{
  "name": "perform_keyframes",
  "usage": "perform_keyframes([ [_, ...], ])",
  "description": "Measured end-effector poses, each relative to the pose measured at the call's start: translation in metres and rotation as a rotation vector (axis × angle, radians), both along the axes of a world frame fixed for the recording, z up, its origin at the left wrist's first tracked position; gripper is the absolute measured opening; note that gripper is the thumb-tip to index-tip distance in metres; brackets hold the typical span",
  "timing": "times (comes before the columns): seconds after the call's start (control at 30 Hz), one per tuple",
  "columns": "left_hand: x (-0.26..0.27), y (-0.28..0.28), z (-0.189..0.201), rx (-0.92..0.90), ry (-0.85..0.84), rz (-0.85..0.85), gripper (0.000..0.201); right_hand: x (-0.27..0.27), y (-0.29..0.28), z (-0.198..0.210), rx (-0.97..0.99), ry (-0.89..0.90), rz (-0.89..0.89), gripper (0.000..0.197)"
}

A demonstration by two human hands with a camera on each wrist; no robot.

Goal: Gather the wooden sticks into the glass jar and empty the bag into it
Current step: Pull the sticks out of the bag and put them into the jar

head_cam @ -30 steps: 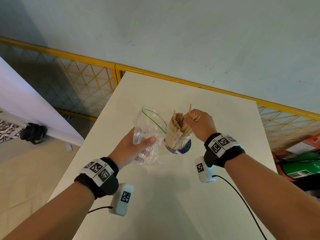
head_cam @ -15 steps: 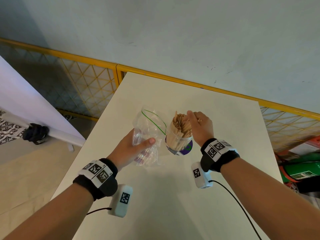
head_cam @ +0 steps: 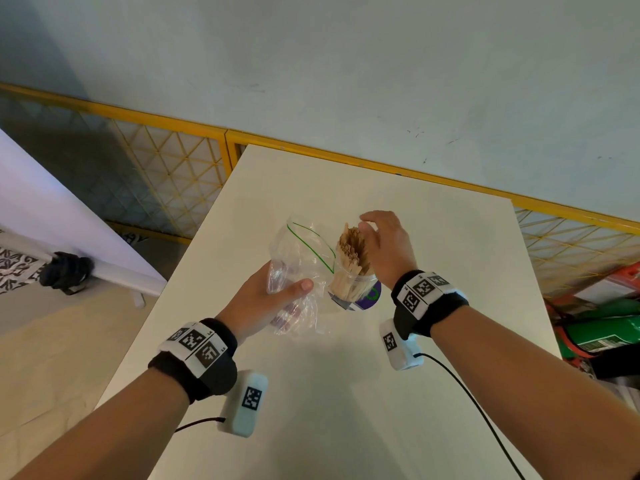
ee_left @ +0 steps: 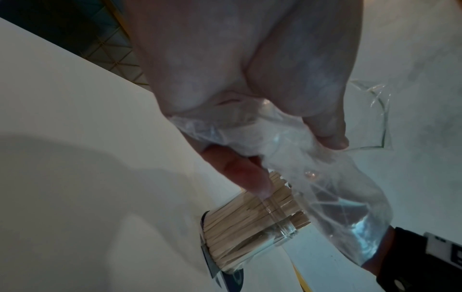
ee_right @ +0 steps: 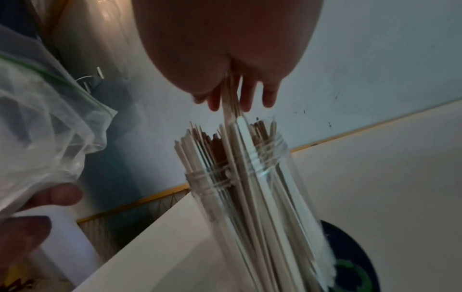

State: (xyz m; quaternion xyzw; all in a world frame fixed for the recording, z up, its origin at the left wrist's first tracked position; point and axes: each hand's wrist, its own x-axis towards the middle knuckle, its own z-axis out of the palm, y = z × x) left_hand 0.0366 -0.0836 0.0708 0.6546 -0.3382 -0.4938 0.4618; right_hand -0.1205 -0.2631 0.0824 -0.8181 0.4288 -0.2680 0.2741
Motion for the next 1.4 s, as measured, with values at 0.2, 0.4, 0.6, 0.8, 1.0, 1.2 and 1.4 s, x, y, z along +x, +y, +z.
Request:
perform_keyframes([
  [0.2,0.005,0.003,0.000,0.001,-0.005,0.009,0.068,0.020,0.008,-0.001,0.022,0.151,0.281,0.038],
  [0.4,0.010,0.006,-0.001,0.011,0.000,0.028,0.071,0.002,0.000,-0.013,-0.281,0.213,0.169,0.028],
  [0.6,0.013,0.005,0.001,-0.001,-0.002,0.029,0.065,0.018,0.000,-0.005,-0.057,0.297,0.269,0.039],
  [0.8,0.019,0.006,-0.001,-0.005,-0.015,0.038,0.071,0.013,0.010,-0.009,-0.197,0.207,0.212,0.050],
  [1.0,0.018,0.005,-0.005,-0.006,-0.021,0.032,0.072,0.026,-0.004,-0.005,-0.140,0.460,0.202,0.063],
  [1.2,0.021,0.005,-0.004,-0.006,-0.021,0.037,0.071,0.024,-0.002,-0.018,-0.148,0.539,0.246,0.051],
  [1.4,0.023,0.005,-0.004,0.009,-0.020,0.025,0.064,0.022,0.002,-0.015,-0.112,0.443,0.214,0.076],
])
